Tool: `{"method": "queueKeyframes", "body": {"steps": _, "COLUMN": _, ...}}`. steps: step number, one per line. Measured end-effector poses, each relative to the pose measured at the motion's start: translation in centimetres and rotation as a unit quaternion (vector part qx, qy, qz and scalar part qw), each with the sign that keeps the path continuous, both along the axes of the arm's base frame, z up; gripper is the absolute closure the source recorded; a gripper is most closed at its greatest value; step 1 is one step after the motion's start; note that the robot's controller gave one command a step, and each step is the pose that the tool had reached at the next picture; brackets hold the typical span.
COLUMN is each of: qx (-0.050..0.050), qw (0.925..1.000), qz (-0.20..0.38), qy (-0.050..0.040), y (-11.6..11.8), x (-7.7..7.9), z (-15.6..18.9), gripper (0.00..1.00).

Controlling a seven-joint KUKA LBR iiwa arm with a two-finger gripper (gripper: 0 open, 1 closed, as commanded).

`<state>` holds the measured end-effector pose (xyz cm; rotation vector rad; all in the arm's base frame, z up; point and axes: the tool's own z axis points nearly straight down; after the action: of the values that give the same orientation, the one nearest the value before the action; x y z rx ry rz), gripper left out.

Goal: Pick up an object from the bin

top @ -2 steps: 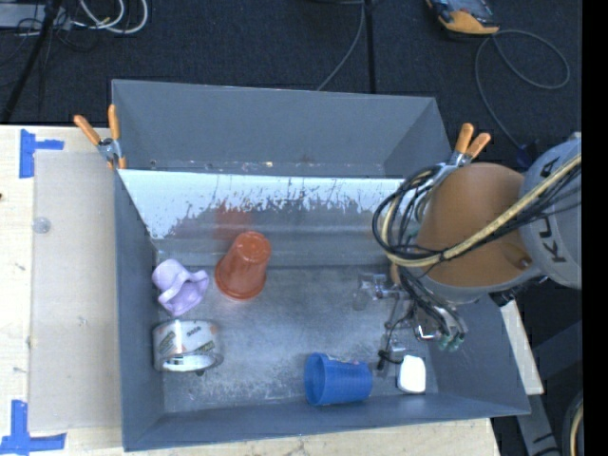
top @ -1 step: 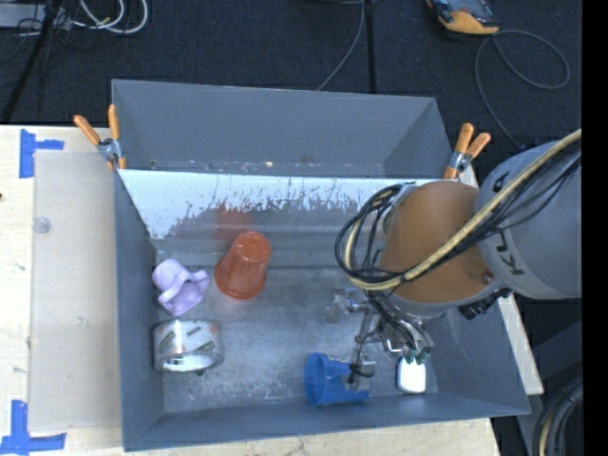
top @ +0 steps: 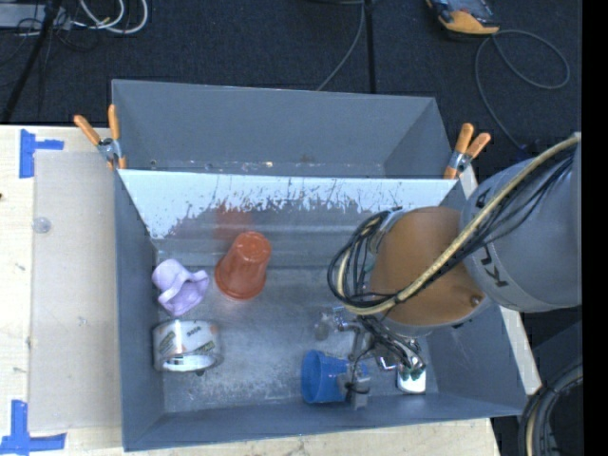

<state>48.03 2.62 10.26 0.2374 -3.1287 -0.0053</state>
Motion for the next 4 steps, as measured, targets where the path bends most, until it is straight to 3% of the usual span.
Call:
{"method": "queueKeyframes", "body": {"steps": 1, "qx": -0.004, "qw": 0.9993, "qz": 0.037, "qy": 0.0079, "y": -0.1, "x": 0.8, "z": -2.3, "gripper": 0.0}}
{"method": "queueKeyframes", "body": {"steps": 2, "qx": -0.006, "qw": 0.9953, "qz": -0.096, "qy": 0.0099, "y": 2.0, "x": 0.6, "z": -2.6, "gripper": 1.0}}
{"method": "queueKeyframes", "body": {"steps": 4, "qx": -0.006, "qw": 0.9953, "qz": -0.096, "qy": 0.0099, "y": 2.0, "x": 0.6, "z": -2.6, "gripper": 1.0}}
